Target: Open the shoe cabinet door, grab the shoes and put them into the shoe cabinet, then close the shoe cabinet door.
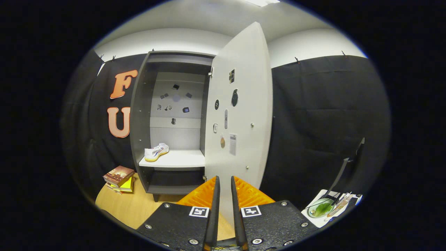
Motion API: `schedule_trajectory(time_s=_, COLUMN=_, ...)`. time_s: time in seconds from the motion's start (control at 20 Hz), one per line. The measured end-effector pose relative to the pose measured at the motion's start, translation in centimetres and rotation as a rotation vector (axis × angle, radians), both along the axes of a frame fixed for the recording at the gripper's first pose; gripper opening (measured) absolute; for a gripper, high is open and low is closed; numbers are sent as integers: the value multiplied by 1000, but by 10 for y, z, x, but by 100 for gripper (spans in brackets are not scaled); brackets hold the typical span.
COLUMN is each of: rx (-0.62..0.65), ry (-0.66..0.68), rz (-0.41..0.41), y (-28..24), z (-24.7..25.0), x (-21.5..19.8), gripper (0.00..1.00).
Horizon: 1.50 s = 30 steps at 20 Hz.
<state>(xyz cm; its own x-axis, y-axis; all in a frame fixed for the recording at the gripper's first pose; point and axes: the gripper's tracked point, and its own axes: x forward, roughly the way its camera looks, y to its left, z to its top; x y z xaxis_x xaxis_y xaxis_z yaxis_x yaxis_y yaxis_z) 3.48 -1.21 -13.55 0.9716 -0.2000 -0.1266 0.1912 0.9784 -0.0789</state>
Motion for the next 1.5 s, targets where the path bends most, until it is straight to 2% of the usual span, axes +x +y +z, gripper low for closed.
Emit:
schedule_trajectory(time_s=0.3, rx=21, ry=60, rz=76, y=42, z=-37, x=8, gripper=30)
schedule_trajectory(time_s=0.55, rx=38, ry=143, rz=141, y=75, z=-88, x=20, gripper=47)
schedule_trajectory(time_s=0.95, rx=9, ry=274, rz=207, y=102, z=-180, x=41, gripper=68)
schedule_trajectory(time_s=1.3, rx=-81, ry=413, rz=278, y=126, z=-272, x=69, gripper=82)
schedule_trajectory(time_s=1.5, rx=-71, ry=500, rz=310, y=134, z=-322, x=84, gripper=89)
